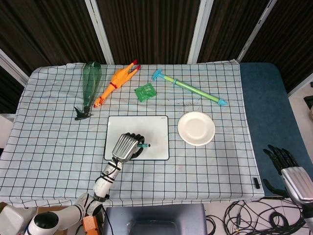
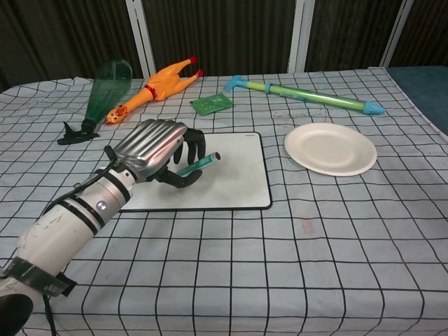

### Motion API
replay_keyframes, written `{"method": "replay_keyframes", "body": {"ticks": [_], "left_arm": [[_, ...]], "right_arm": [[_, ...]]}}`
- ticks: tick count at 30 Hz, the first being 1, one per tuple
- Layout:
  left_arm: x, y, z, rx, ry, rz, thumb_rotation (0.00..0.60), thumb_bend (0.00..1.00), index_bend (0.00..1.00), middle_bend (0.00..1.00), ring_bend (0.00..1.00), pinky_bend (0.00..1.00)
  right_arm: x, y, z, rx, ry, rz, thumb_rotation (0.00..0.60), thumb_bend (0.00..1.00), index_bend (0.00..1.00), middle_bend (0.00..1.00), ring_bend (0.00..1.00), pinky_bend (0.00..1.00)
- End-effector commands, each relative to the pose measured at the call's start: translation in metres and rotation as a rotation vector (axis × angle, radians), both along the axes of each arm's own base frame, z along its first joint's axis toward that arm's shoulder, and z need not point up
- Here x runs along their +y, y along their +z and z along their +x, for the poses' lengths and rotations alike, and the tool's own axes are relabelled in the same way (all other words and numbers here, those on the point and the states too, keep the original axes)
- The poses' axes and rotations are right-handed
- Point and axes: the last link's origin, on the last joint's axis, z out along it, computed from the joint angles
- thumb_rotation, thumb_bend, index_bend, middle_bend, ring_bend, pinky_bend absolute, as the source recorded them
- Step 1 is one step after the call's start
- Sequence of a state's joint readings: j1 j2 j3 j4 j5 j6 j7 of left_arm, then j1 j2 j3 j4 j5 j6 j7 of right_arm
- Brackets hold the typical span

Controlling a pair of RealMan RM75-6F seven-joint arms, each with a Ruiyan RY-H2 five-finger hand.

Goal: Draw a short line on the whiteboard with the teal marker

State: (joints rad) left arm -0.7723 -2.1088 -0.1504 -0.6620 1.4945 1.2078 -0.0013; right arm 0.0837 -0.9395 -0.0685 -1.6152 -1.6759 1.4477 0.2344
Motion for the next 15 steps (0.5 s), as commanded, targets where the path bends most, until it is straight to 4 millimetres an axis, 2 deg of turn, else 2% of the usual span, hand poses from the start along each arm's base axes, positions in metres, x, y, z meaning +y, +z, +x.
{"method": "replay_keyframes", "body": {"ticks": [1, 15], "left_arm": [[0.001, 0.002, -0.005, -0.001, 0.013, 0.001, 0.600, 0.55, 0.78, 0.81, 0.58, 0.66], [0.007, 0.013, -0.031, 0.035, 0.049, 0.031, 0.600, 0.55, 0.78, 0.81, 0.58, 0.66]], "right_arm": [[0.000, 0.000, 0.000, 0.001, -0.002, 0.000, 0.600, 0.27, 0.00, 0.00, 0.00, 0.01], [-0.001, 0.001, 0.000, -0.003, -0.005, -0.007, 0.600, 0.27, 0.00, 0.00, 0.00, 0.01]]}}
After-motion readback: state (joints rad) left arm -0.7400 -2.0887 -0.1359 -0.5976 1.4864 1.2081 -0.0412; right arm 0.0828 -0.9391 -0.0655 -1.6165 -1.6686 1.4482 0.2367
